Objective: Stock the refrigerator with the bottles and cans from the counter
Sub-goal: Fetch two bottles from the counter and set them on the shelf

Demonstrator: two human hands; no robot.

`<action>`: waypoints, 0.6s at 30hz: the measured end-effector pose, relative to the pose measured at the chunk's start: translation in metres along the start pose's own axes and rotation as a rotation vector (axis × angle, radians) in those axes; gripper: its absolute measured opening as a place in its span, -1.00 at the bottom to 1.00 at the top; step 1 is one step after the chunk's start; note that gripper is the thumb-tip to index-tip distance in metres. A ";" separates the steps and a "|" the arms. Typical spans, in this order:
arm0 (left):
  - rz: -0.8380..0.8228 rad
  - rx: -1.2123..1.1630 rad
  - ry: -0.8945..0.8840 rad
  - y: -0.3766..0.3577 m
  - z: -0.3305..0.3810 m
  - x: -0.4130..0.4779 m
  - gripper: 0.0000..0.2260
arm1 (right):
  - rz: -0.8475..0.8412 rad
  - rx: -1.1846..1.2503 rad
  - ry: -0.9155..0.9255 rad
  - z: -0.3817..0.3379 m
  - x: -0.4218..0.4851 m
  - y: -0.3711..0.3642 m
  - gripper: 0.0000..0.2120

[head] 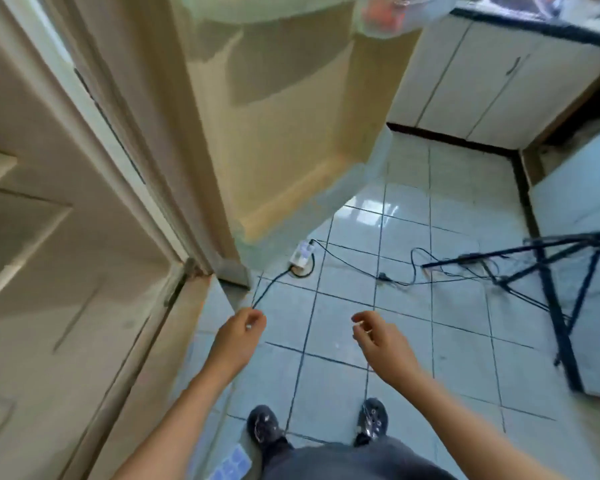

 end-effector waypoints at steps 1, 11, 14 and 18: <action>-0.078 0.033 0.053 -0.017 -0.006 0.002 -0.89 | 0.004 -0.010 -0.083 0.029 -0.009 0.001 -0.80; -0.370 0.154 0.365 -0.206 -0.017 -0.023 -0.84 | -0.072 0.175 -0.617 0.272 -0.144 0.020 -0.78; -0.396 0.176 0.394 -0.270 -0.004 -0.034 -0.80 | -0.057 0.266 -0.702 0.336 -0.187 0.036 -0.79; -0.472 0.239 0.394 -0.361 0.020 -0.042 -0.81 | -0.032 0.335 -0.794 0.421 -0.239 0.059 -0.83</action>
Point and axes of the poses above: each hand's wrist, its own x-axis towards the middle knuckle, its own y-axis out of the back of the hand, z = x × y, the point moved 3 cm from there along x, towards the middle knuckle, and after that the axes turned 7 degrees about -z, right-handed, at the moved point
